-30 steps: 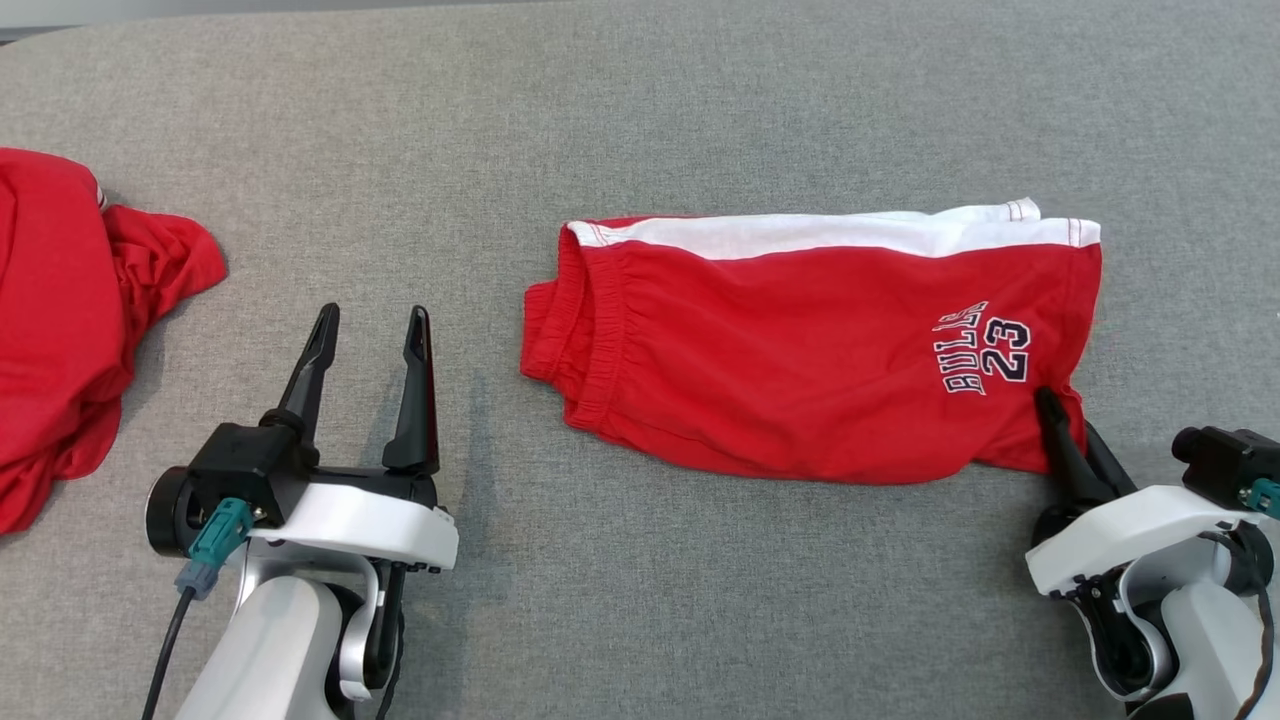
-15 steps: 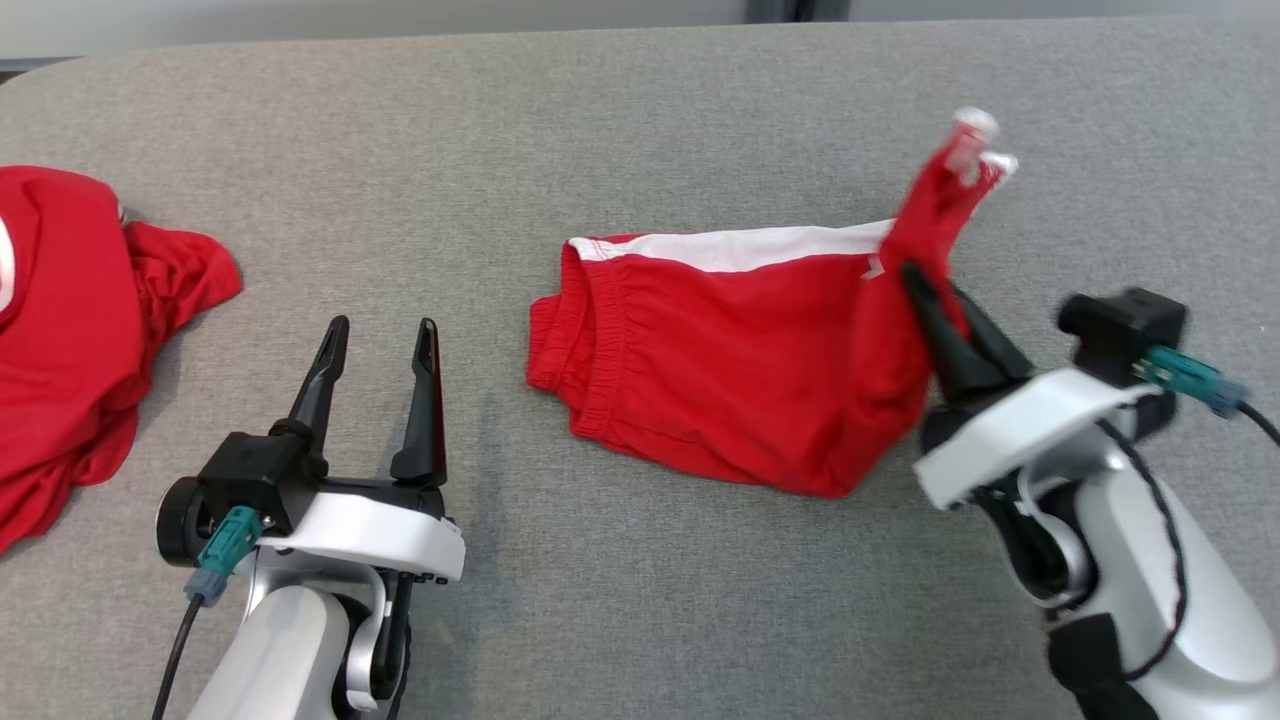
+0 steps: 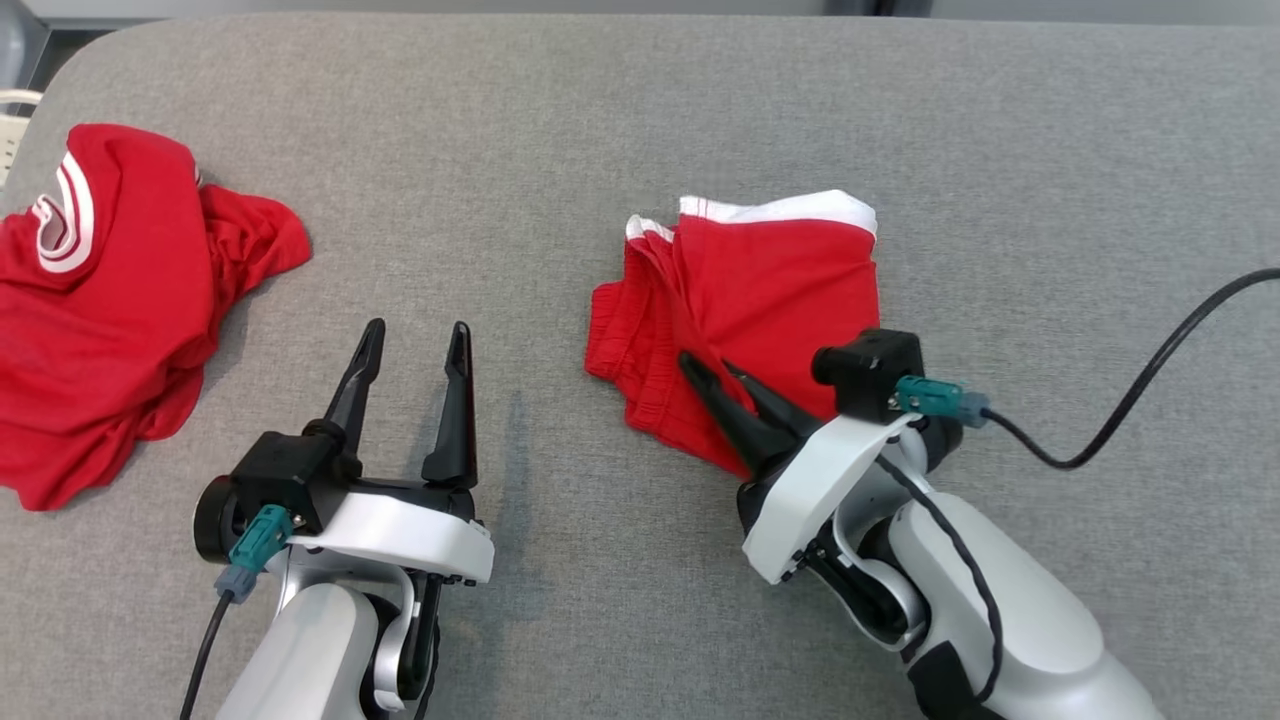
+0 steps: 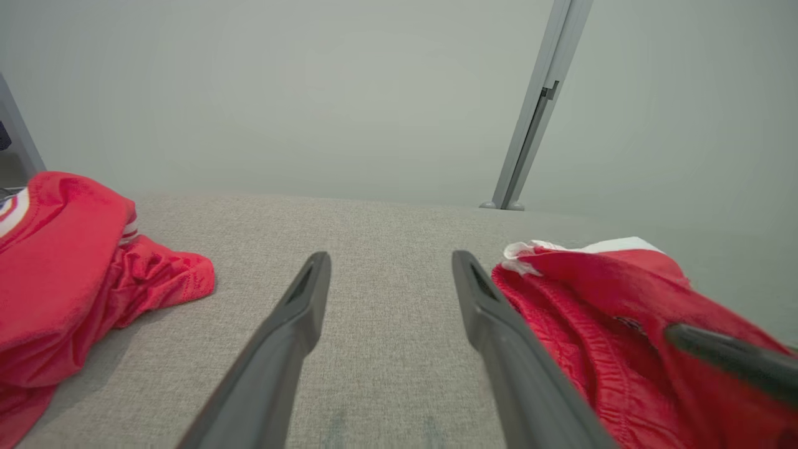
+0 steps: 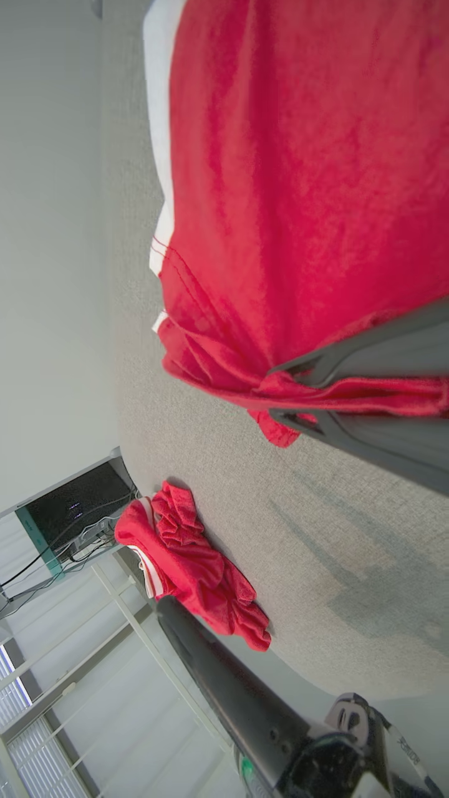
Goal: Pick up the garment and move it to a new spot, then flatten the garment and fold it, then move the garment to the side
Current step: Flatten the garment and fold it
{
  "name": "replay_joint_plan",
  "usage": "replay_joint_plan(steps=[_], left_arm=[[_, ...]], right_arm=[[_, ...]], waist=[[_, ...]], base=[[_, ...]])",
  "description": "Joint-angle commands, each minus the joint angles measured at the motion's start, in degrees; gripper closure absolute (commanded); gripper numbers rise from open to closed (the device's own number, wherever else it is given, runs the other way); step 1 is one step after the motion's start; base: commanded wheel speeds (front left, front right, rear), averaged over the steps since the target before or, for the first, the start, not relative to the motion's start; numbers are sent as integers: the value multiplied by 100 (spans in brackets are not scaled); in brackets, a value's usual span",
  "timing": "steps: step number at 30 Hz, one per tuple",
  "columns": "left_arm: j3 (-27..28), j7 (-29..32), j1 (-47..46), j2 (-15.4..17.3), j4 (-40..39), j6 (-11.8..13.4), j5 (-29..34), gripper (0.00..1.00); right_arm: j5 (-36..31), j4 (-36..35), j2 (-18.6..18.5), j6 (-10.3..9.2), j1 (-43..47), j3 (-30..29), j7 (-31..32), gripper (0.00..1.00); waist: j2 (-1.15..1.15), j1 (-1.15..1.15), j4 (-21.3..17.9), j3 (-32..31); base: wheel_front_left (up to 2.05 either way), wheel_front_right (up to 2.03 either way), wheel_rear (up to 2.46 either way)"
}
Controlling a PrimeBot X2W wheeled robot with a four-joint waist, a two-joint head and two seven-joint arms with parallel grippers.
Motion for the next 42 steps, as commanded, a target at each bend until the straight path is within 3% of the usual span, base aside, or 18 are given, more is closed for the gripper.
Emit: replay_joint_plan(steps=[1, 8, 10, 15, 19, 34, 39, 42], left_arm=[[10, -33, -107, 17, 20, -23, 11, 0], [-13, -71, -131, -27, 78, -30, 29, 0], [-3, -73, -139, -31, 95, -35, 25, 0], [27, -93, -122, -7, 149, -38, 21, 0], [47, -95, -66, 16, 161, -15, 12, 0], [180, -33, 188, 281, 40, 128, -24, 0], [205, 29, 390, 418, -58, 161, -56, 0], [232, 49, 518, 473, -96, 183, -67, 0]], right_arm=[[69, 107, -14, 1, -97, 125, -99, 100], [367, 508, -13, 1, -274, 654, -297, 100], [341, 610, -10, 1, -325, 756, -430, 0], [192, 618, -12, 1, -422, 907, -933, 0], [-38, 546, -19, 1, -306, 551, -1292, 0], [-1341, -652, -157, 1, 1138, -2640, -1558, 0], [-1733, -1092, -164, 1, 1762, -3429, -1294, 0], [-1862, -1293, -139, 1, 2020, -3599, -1159, 0]], waist=[[0, 0, 51, 53], [0, 0, 87, 135], [0, 0, 70, 142], [0, 0, -22, 89], [0, 0, -134, -2], [0, 0, -516, -451], [0, 0, -625, -646], [0, 0, -655, -771]], base=[[0, 0, 0], [0, 0, 0], [0, 0, 0], [0, 0, 0], [0, 0, 0], [0, 0, 0], [0, 0, 0], [0, 0, 0]])
